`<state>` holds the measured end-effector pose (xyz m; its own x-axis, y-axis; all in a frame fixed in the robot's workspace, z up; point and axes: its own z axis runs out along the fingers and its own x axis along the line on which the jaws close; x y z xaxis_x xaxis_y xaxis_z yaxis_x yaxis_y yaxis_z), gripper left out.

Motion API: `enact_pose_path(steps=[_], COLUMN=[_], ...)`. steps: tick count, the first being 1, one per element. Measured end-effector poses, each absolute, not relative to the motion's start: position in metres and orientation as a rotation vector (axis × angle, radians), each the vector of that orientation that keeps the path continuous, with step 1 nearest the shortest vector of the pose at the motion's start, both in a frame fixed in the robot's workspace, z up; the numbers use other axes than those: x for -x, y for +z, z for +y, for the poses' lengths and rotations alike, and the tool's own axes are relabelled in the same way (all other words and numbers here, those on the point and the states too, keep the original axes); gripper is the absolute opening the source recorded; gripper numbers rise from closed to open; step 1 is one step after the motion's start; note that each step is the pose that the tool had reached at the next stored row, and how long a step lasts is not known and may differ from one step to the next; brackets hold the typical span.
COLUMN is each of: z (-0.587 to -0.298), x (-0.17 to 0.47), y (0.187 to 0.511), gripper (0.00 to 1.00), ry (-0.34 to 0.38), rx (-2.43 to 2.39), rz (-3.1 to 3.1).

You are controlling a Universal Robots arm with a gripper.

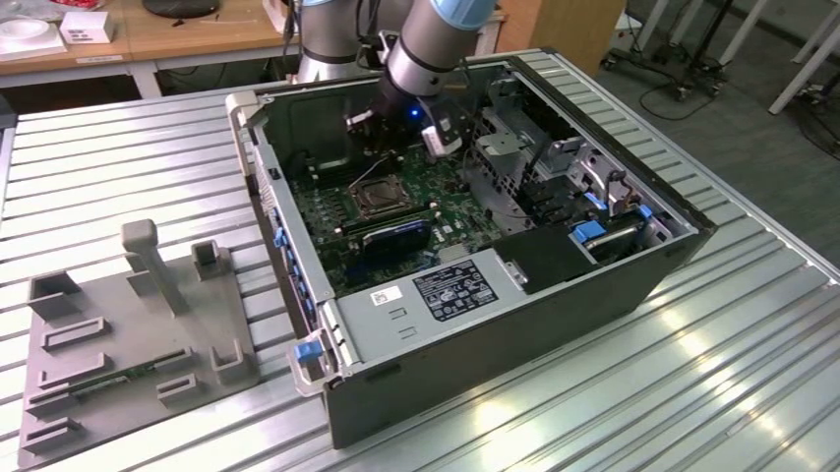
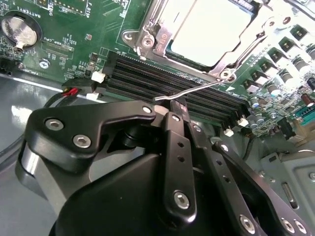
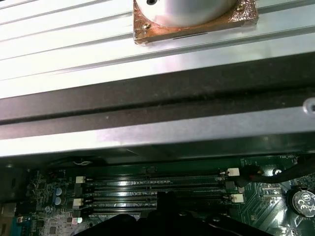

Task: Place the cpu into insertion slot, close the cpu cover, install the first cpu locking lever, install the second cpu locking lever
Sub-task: 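Install the first cpu locking lever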

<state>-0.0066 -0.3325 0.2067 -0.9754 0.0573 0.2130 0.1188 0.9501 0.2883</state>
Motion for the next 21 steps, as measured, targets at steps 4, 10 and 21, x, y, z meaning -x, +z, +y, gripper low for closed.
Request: enact_pose_path(steps=[4, 10, 21], z=[-0.333, -0.332, -0.331], x=[0.007, 0.007, 0.007], y=[0.207, 0.216, 0.225], gripper=[0.11, 0.11, 0.11], ry=[-0.447, -0.447, -0.451], rx=[0.132, 0.132, 0.132], rz=[-2.902, -2.902, -2.902])
